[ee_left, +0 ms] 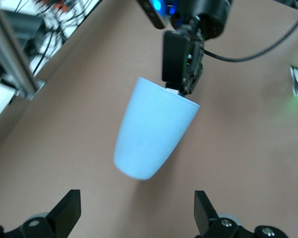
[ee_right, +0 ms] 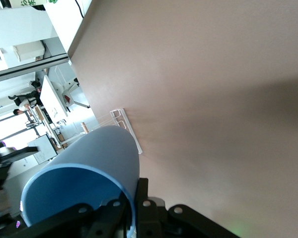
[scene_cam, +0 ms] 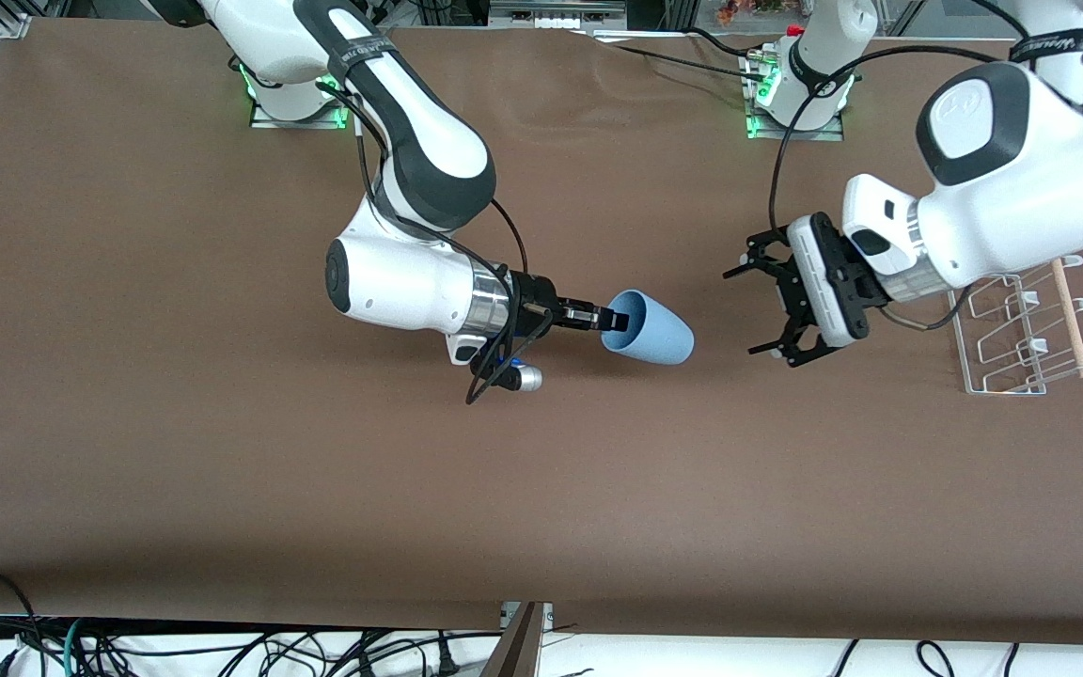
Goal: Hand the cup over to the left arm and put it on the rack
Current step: 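Close the left gripper on the cup base held by the right gripper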
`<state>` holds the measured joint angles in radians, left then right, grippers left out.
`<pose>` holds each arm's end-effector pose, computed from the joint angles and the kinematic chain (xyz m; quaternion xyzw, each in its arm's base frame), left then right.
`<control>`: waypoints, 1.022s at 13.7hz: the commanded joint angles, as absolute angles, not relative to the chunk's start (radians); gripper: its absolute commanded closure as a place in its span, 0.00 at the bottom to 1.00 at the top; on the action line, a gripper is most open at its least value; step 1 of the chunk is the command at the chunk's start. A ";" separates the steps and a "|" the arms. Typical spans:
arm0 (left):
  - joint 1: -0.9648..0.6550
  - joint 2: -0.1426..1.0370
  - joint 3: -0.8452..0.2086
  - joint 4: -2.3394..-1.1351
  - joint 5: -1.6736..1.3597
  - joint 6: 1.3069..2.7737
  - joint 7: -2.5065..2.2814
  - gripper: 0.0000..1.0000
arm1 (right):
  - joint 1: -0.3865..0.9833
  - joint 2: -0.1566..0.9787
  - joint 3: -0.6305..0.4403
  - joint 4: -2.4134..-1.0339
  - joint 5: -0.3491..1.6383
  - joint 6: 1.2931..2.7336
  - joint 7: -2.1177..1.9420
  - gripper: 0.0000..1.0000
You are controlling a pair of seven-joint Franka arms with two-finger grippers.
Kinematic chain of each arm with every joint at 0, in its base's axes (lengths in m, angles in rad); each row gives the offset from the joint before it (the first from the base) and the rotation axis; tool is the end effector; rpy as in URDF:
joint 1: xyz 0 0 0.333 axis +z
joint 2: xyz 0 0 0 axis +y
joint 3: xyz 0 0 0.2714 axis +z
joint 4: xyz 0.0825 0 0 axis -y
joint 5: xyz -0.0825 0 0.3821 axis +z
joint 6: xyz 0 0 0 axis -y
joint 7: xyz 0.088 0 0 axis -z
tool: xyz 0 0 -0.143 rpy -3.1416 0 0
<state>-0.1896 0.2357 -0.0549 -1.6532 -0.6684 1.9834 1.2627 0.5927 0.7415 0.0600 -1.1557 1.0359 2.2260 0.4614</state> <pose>0.6071 -0.2104 0.4230 0.7674 -0.5581 0.1909 0.2512 0.5901 0.4994 0.3566 -0.8655 0.1607 0.1194 0.4592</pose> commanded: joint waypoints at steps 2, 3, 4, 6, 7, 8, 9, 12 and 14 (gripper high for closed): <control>-0.222 0.291 -0.048 -1.631 -0.761 2.026 1.477 0.00 | 0.607 0.753 0.054 -1.109 1.055 2.226 0.535 1.00; -0.242 0.296 -0.049 -1.638 -0.796 2.043 1.530 0.00 | 0.609 0.753 0.054 -1.108 1.055 2.226 0.544 1.00; -0.245 0.302 -0.049 -1.644 -0.816 2.060 1.560 0.00 | 0.607 0.753 0.054 -1.106 1.055 2.226 0.545 1.00; -0.250 0.317 -0.052 -1.643 -0.818 2.091 1.569 0.00 | 0.607 0.752 0.054 -1.106 1.055 2.226 0.545 1.00; -0.252 0.324 -0.054 -1.644 -0.818 2.108 1.578 0.00 | 0.607 0.750 0.055 -1.106 1.055 2.226 0.545 1.00; -0.262 0.328 -0.054 -1.644 -0.819 2.117 1.588 0.00 | 0.607 0.750 0.055 -1.106 1.055 2.224 0.548 1.00; -0.268 0.333 -0.054 -1.646 -0.819 2.121 1.591 0.00 | 0.607 0.750 0.054 -1.106 1.055 2.226 0.563 1.00; -0.279 0.336 -0.054 -1.652 -0.819 2.144 1.620 0.14 | 0.607 0.747 0.054 -1.104 1.055 2.224 0.571 1.00; -0.279 0.350 -0.054 -1.651 -0.819 2.148 1.640 0.67 | 0.607 0.747 0.054 -1.106 1.055 2.224 0.571 1.00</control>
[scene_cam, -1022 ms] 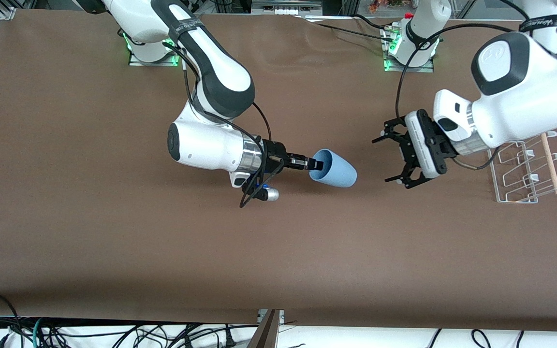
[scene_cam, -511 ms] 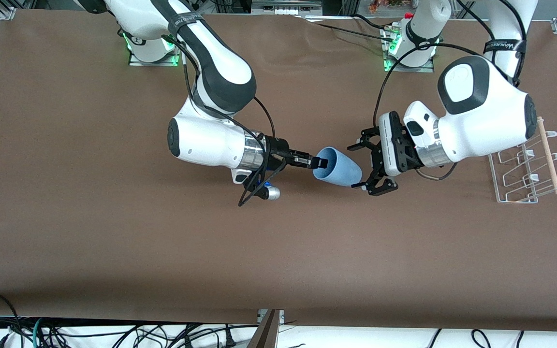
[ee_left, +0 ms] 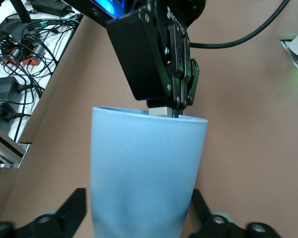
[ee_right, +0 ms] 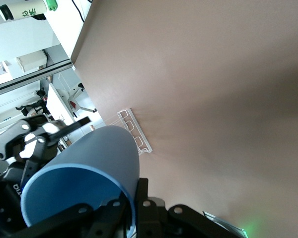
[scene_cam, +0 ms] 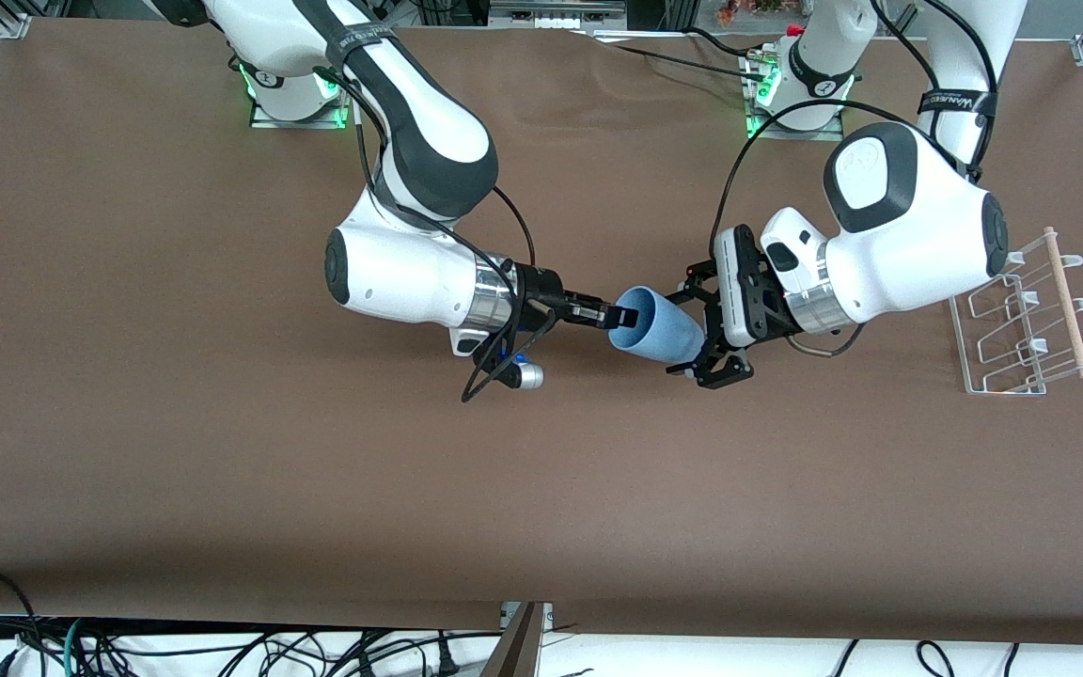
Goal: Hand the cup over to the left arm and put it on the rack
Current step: 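Close the left gripper on the cup base held by the right gripper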
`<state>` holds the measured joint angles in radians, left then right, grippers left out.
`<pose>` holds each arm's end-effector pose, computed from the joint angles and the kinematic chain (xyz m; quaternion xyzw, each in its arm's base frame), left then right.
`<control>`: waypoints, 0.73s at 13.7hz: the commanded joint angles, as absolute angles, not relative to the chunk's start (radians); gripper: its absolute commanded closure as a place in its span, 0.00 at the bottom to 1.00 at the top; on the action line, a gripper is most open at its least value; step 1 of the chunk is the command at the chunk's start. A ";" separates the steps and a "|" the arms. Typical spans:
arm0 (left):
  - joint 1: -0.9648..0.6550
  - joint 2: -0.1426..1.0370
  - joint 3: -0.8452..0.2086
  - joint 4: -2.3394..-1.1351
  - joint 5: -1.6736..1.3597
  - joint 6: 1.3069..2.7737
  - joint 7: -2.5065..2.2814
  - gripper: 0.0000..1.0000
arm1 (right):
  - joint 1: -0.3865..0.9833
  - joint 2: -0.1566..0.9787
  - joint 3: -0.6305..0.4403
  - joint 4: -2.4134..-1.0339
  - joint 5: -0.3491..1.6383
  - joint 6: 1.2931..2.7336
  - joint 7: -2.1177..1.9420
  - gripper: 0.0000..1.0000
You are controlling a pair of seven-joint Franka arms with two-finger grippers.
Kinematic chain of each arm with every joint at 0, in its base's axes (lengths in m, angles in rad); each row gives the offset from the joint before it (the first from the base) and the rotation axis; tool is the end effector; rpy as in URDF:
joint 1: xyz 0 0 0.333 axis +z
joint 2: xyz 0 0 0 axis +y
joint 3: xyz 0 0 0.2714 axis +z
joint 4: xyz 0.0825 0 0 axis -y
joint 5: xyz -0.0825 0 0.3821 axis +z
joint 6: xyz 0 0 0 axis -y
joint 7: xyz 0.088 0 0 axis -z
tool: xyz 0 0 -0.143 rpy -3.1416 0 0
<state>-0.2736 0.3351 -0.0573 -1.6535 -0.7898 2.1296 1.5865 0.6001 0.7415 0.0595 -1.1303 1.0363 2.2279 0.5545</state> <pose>0.6138 -0.2638 0.3748 0.6763 -0.6458 0.2565 0.2443 0.5895 0.5048 0.3702 -0.8554 0.1931 0.1340 0.4615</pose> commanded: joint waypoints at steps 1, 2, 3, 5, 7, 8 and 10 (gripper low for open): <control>-0.279 0.350 -0.054 -1.651 -0.819 2.146 1.640 0.83 | 0.607 0.747 0.054 -1.104 1.055 2.223 0.571 1.00; -0.279 0.348 -0.054 -1.651 -0.819 2.145 1.640 0.93 | 0.607 0.747 0.054 -1.106 1.055 2.223 0.571 1.00; -0.278 0.347 -0.054 -1.651 -0.818 2.141 1.640 1.00 | 0.607 0.747 0.054 -1.106 1.055 2.223 0.571 1.00; -0.278 0.341 -0.054 -1.646 -0.818 2.135 1.631 1.00 | 0.607 0.747 0.054 -1.106 1.055 2.223 0.571 1.00; -0.275 0.333 -0.051 -1.643 -0.802 2.128 1.626 1.00 | 0.603 0.739 0.048 -1.104 1.052 2.220 0.563 0.00; -0.272 0.328 -0.051 -1.641 -0.801 2.112 1.625 1.00 | 0.594 0.733 0.046 -1.104 1.052 2.214 0.561 0.00; -0.267 0.318 -0.043 -1.638 -0.796 2.062 1.609 1.00 | 0.556 0.716 0.043 -1.106 1.052 2.185 0.560 0.00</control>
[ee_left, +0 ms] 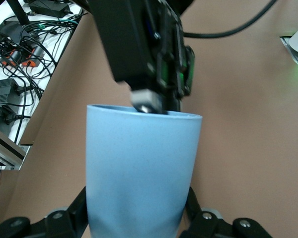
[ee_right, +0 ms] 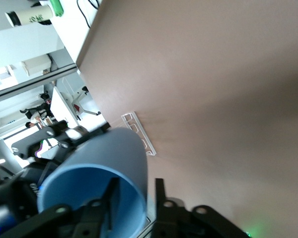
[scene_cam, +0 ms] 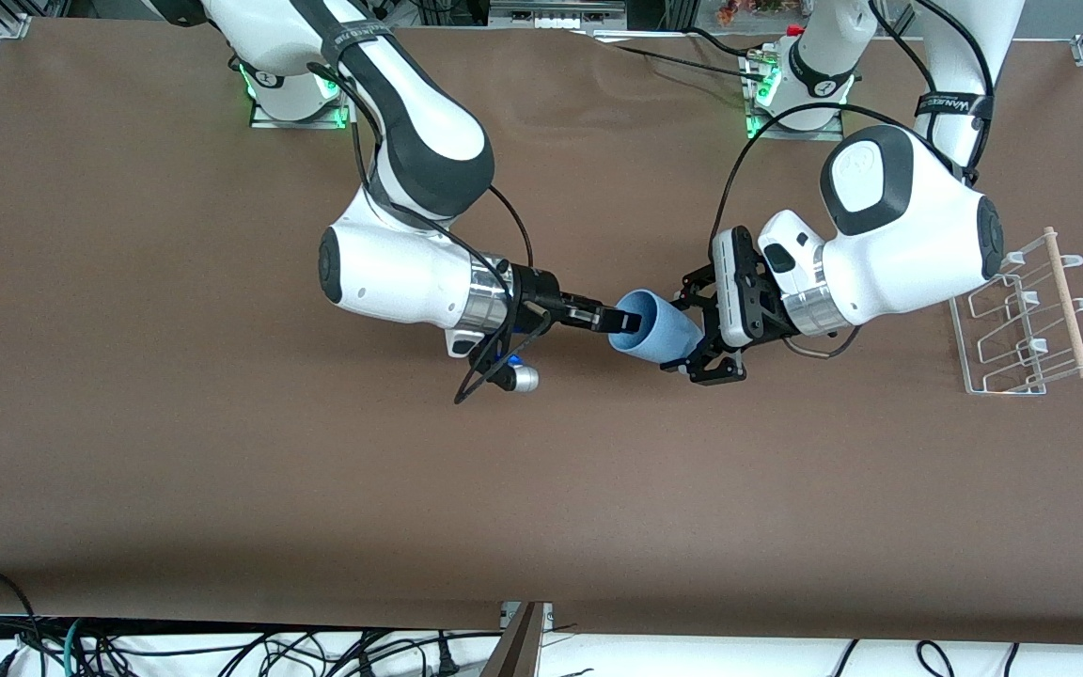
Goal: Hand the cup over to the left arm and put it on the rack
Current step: 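Open the right gripper and withdraw while the left gripper carries the cup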
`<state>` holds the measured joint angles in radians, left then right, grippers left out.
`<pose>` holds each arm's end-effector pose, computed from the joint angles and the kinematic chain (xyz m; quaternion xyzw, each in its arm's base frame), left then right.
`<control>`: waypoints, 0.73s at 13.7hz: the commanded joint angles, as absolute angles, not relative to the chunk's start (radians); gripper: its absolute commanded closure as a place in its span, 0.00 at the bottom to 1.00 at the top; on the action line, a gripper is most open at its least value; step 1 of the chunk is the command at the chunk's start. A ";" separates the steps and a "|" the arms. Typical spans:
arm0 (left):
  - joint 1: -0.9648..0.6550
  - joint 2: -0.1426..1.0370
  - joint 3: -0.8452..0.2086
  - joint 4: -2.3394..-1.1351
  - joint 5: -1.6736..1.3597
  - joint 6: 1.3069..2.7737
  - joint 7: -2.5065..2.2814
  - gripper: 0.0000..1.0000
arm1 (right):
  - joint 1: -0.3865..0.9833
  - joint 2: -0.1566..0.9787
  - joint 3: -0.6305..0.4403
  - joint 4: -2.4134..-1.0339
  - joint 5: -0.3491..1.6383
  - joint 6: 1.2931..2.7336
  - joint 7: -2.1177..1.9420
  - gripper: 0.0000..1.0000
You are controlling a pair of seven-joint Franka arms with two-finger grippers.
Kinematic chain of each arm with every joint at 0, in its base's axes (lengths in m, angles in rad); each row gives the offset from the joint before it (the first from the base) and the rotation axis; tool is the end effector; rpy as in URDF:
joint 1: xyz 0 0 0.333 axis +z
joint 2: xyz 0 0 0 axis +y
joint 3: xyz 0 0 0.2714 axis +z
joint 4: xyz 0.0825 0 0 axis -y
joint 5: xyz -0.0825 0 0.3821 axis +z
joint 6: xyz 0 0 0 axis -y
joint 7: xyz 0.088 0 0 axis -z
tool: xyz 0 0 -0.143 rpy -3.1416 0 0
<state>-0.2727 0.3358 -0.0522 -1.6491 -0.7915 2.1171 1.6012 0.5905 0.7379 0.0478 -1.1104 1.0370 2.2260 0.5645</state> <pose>0.6143 -0.2615 0.3757 0.6715 -0.6505 0.2566 0.2451 0.5999 0.4952 0.3828 -0.8524 0.1992 0.1236 0.4674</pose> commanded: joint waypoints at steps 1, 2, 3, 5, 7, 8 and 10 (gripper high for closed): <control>-0.256 0.310 -0.040 -1.638 -0.761 2.030 1.588 1.00 | 0.533 0.700 0.037 -1.106 1.046 2.142 0.560 0.00; -0.235 0.299 -0.041 -1.635 -0.711 1.996 1.545 1.00 | 0.506 0.687 0.029 -1.106 1.040 2.097 0.557 0.00; -0.221 0.288 -0.040 -1.635 -0.660 1.952 1.508 1.00 | 0.477 0.680 0.022 -1.106 1.019 2.051 0.554 0.00; -0.186 0.276 -0.041 -1.634 -0.518 1.846 1.439 1.00 | 0.425 0.658 0.023 -1.106 0.901 1.958 0.548 0.00; -0.149 0.270 -0.040 -1.632 -0.329 1.748 1.341 1.00 | 0.379 0.638 0.023 -1.108 0.754 1.851 0.473 0.00; -0.128 0.271 -0.040 -1.634 -0.227 1.706 1.307 1.00 | 0.350 0.638 0.023 -1.106 0.714 1.792 0.425 0.00; -0.112 0.272 -0.040 -1.632 -0.029 1.637 1.266 1.00 | 0.286 0.635 0.021 -1.108 0.668 1.697 0.312 0.00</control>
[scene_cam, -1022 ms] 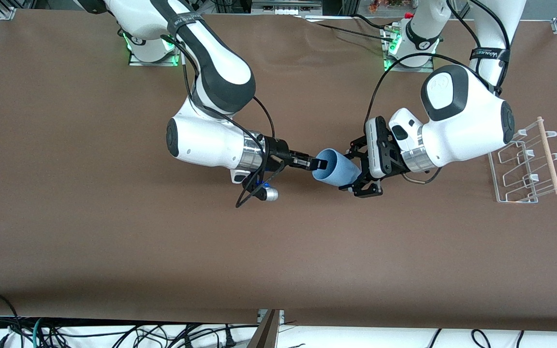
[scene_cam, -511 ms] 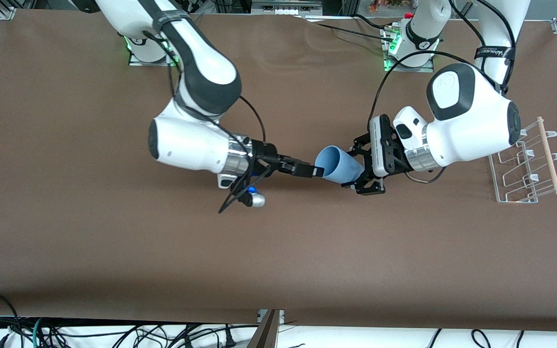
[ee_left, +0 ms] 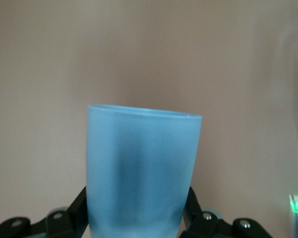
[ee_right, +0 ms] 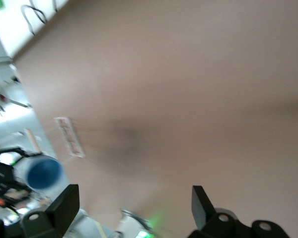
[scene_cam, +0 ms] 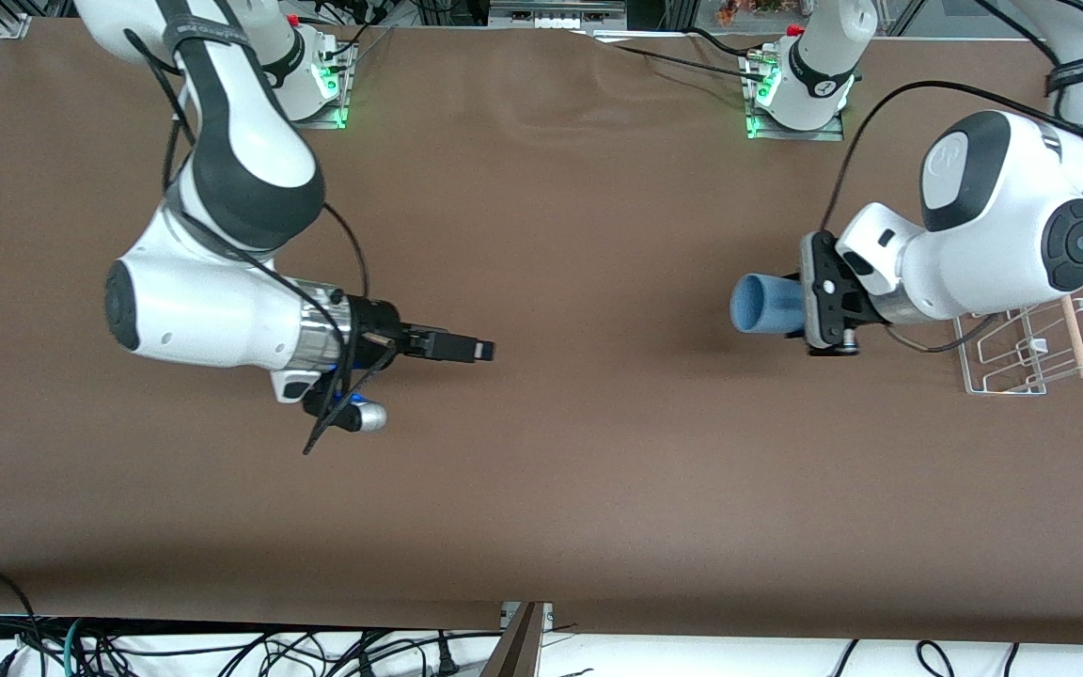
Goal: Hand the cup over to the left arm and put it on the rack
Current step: 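Open the right gripper and withdraw while the left gripper carries the cup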
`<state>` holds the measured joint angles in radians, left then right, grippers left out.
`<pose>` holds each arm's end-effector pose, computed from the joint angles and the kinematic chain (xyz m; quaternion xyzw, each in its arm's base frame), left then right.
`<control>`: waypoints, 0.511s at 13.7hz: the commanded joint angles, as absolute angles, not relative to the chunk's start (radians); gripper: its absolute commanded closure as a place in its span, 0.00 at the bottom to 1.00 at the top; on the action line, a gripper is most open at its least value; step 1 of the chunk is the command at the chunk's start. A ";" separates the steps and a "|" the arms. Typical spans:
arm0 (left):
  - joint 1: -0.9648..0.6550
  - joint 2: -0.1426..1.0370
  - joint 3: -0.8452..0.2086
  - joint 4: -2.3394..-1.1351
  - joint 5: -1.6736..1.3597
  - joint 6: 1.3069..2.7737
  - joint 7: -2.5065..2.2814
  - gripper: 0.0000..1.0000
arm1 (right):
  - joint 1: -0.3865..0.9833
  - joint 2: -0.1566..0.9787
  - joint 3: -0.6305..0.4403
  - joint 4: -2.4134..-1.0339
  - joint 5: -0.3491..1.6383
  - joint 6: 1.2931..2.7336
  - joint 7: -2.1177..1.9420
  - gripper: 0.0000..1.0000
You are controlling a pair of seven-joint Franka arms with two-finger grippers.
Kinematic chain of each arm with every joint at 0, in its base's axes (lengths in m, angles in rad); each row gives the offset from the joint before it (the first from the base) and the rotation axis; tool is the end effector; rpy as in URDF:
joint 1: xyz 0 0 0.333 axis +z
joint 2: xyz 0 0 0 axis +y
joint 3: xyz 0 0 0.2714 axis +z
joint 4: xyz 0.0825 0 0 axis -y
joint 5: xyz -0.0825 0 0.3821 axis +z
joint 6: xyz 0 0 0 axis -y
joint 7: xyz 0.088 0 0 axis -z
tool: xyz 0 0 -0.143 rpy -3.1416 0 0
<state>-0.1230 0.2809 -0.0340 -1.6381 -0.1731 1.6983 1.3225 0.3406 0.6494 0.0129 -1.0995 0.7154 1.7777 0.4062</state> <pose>0.5864 -0.1145 0.3614 0.7449 -0.6521 -0.0427 0.1345 0.6468 0.3213 0.4024 -0.9330 0.0929 0.1160 0.3276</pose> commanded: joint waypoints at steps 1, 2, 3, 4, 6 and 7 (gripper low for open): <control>-0.107 0.272 -0.035 -1.634 0.076 1.603 1.250 1.00 | 0.260 0.635 0.021 -1.108 0.611 1.643 0.252 0.00; -0.098 0.268 -0.031 -1.632 0.185 1.551 1.218 1.00 | 0.230 0.634 0.021 -1.108 0.536 1.611 0.197 0.00; -0.097 0.270 -0.031 -1.632 0.278 1.516 1.163 1.00 | 0.203 0.630 0.021 -1.109 0.475 1.580 0.158 0.00; -0.097 0.273 -0.034 -1.634 0.402 1.493 1.088 1.00 | 0.180 0.627 0.018 -1.111 0.430 1.547 0.122 0.00; -0.110 0.311 -0.038 -1.638 0.619 1.386 0.958 1.00 | 0.143 0.574 0.011 -1.175 0.330 1.543 0.056 0.00; -0.118 0.334 -0.040 -1.641 0.721 1.331 0.918 1.00 | 0.134 0.540 0.011 -1.221 0.268 1.551 0.034 0.00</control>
